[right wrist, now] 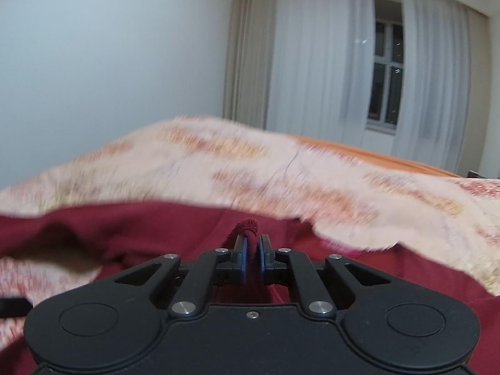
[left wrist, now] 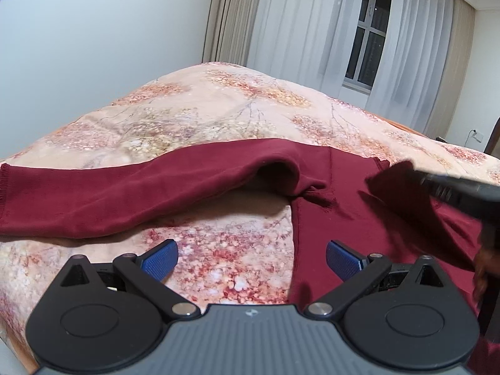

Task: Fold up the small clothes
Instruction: 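Lift the cuff with the right gripper and carry it across the sweater body, then open the right gripper to lay the sleeve on the body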

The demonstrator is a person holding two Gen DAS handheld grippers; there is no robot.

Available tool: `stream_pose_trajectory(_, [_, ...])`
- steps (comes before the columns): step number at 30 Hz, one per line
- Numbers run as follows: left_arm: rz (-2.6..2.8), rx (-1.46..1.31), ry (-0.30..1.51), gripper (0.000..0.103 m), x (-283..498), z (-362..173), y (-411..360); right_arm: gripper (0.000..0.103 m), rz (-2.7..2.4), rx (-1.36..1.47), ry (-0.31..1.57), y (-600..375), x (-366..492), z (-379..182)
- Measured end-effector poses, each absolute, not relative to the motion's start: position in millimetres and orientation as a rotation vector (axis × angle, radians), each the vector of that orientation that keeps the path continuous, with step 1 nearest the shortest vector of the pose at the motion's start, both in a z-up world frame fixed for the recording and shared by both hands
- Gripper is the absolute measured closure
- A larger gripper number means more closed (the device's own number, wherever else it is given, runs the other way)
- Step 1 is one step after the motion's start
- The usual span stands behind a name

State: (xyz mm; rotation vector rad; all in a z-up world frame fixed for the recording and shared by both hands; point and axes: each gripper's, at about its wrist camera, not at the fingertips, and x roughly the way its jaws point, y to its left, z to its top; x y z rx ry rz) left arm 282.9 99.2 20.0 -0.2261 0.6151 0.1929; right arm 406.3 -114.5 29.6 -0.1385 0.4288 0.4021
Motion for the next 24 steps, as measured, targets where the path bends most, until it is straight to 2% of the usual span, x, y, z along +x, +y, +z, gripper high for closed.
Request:
stream_pose_trajectory(2, [0.196, -0.23, 0.611, 0.0, 285, 19, 96, 0.083, 0.423, -0.15, 0.443, -112, 404, 21])
stream_pose_trajectory(3, [0.196, -0.233, 0.608, 0.0, 287, 19, 95, 0.074, 0.433, -0.152, 0.446, -111, 402, 19])
stream_pose_trajectory(4, [0.197, -0.235, 0.606, 0.0, 289, 19, 92, 0.06, 0.442, -0.153, 0.449, -115, 399, 16])
stream_pose_trajectory(5, [0.2, -0.237, 0.603, 0.0, 290, 19, 90, 0.051, 0.447, -0.152, 0.451, -117, 397, 16])
stream_pose_trajectory(6, [0.202, -0.236, 0.6, 0.0, 292, 20, 87, 0.036, 0.453, -0.147, 0.452, -122, 394, 14])
stream_pose_trajectory(7, [0.202, -0.235, 0.595, 0.0, 293, 20, 84, 0.025, 0.459, -0.139, 0.451, -127, 390, 15])
stream_pose_trajectory(10, [0.197, -0.229, 0.584, 0.0, 301, 22, 73, 0.008, 0.465, -0.112, 0.446, -149, 378, 21])
stream_pose_trajectory(12, [0.17, -0.228, 0.571, 0.0, 309, 25, 61, 0.001, 0.462, -0.091, 0.435, -169, 370, 27])
stream_pose_trajectory(18, [0.121, -0.166, 0.517, 0.0, 343, 23, 15, 0.001, 0.311, -0.067, 0.424, -248, 360, 36])
stream_pose_trajectory(24, [0.123, -0.109, 0.568, 0.0, 381, 0, -13, 0.001, 0.042, -0.096, 0.423, -319, 384, 23])
